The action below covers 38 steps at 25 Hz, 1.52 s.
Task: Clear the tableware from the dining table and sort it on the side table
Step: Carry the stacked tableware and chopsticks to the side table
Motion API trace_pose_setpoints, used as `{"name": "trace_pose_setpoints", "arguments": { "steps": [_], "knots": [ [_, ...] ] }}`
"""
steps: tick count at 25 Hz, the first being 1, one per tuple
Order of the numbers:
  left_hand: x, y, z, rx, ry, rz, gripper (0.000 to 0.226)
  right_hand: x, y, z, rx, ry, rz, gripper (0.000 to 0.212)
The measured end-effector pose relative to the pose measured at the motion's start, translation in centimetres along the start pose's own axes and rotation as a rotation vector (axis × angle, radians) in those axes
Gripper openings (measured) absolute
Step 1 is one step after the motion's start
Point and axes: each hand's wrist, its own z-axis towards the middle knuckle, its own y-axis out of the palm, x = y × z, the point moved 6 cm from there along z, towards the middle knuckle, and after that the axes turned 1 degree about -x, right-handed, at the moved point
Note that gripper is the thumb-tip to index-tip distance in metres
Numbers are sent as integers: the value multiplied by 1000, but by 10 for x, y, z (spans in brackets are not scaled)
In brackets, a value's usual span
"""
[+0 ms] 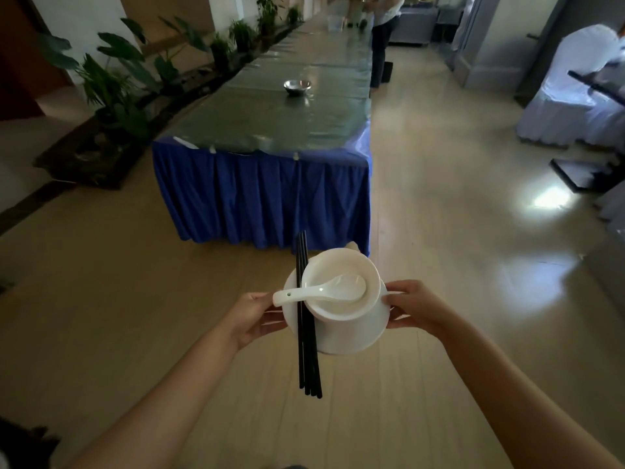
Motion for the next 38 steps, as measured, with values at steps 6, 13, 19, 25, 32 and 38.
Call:
{"name": "trace_pose_setpoints", "arguments": {
  "steps": [6,13,19,25,32,38],
  "knots": [
    [62,51,116,54,-5,-11,16,-36,-82,123,-51,6,11,27],
    [154,76,262,105,6,1,15,-102,-152,284,-118,-10,-5,27],
    [226,103,365,214,1,-39,16,-159,-208,412,-242,-15,-69,27],
    [275,126,470,425,61,-135,17,-223,-254,570,-392,-73,-142,25],
    [333,158,576,655,118,-417,20,-308,-285,737,-605,-72,-289,21],
    [385,136,661,778,166,-479,13,-366,-265,855,-722,-58,-282,21]
  ]
}}
